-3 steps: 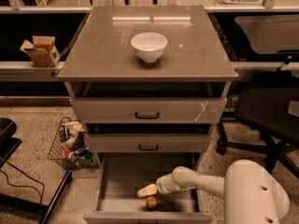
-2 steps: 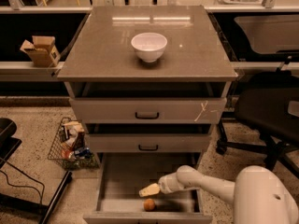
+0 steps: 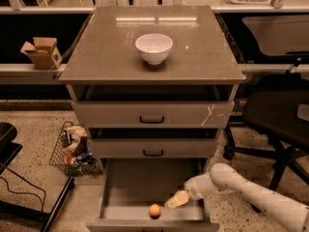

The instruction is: Place orange into bottom drawer

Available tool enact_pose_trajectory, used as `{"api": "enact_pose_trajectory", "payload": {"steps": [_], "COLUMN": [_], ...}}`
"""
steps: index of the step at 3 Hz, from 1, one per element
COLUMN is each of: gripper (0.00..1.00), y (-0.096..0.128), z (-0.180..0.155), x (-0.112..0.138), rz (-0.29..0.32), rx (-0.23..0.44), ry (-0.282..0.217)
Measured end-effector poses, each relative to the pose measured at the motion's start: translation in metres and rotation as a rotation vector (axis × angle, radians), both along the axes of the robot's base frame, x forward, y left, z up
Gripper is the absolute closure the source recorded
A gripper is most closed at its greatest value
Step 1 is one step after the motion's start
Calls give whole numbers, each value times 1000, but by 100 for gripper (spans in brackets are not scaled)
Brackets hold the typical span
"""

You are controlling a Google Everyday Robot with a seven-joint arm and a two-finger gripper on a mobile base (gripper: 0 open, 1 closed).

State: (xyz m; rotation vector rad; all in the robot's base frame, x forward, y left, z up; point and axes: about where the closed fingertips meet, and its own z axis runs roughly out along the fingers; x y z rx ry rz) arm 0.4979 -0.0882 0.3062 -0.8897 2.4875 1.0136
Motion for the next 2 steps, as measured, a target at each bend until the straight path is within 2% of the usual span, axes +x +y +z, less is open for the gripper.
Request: {"api": "enact_pose_trajectory", "payload": {"steps": [1, 2], "gripper": [0, 0], "y": [-42, -69], "z": [62, 123], "x": [-31, -62], "rz": [92, 109], "rx": [-60, -173], "ry": [-6, 28]}}
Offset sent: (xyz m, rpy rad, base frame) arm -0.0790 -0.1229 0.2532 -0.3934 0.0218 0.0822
